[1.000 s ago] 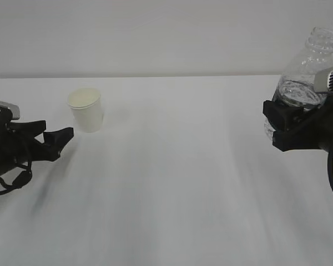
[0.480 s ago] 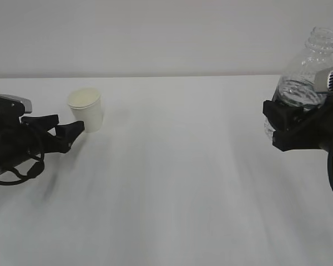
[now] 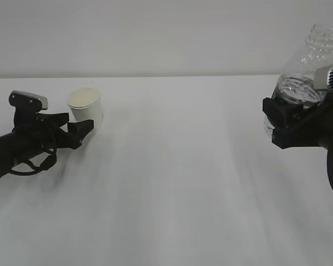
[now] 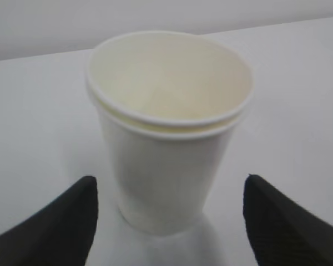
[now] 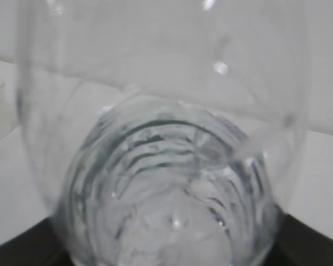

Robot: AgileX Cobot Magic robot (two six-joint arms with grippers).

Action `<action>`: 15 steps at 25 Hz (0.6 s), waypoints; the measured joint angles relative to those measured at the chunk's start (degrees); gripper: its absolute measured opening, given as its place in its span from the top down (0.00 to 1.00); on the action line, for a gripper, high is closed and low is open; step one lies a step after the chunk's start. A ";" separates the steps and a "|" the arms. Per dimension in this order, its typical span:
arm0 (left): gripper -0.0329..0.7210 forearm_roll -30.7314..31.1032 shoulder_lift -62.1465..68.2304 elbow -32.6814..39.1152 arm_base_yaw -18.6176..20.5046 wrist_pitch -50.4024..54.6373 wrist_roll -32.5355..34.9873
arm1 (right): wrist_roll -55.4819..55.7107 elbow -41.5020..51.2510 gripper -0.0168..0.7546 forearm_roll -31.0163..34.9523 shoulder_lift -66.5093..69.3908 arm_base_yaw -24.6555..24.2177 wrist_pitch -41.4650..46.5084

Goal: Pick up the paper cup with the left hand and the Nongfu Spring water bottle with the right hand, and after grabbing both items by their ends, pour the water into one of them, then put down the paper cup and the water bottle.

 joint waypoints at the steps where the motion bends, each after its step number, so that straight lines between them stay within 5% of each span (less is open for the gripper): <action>1: 0.17 0.00 0.00 -0.61 0.00 0.93 -0.15 | 0.00 0.00 0.39 0.00 0.00 0.00 0.00; 15: 0.18 0.35 1.71 -3.94 -1.67 3.59 -1.75 | 0.00 -0.24 0.39 0.00 0.00 0.00 0.00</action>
